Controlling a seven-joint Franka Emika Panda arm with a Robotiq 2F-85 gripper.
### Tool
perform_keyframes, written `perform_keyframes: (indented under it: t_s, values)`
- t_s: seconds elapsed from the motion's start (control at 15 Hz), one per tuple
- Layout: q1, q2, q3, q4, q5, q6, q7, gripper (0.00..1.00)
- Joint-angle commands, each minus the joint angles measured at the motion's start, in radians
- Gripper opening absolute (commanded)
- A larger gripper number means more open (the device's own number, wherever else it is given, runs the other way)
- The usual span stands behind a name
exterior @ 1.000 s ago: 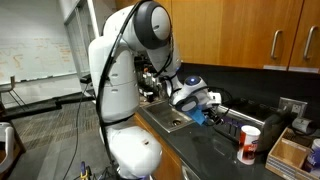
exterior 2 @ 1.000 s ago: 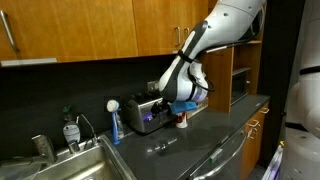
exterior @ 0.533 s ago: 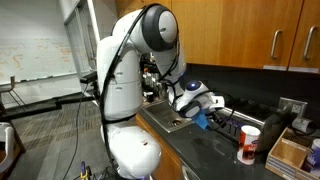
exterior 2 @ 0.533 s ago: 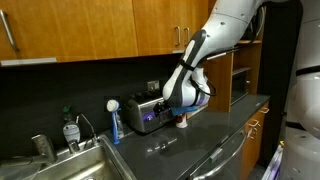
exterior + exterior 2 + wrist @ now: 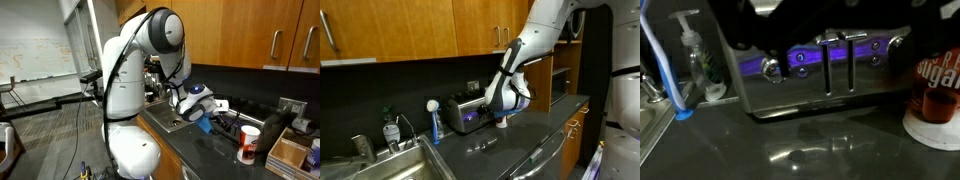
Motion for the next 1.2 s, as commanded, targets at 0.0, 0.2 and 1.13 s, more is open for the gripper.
perform_keyframes:
  t_s: [0.0, 0.2, 1.13]
  values:
    - [0.004, 0.008, -0.012, 0.030, -0.007, 0.000, 0.006, 1.00]
    - [0.005, 0.026, -0.018, 0.047, -0.007, 0.000, 0.005, 1.00]
    - [0.036, 0.108, -0.054, 0.108, -0.008, 0.000, -0.010, 1.00]
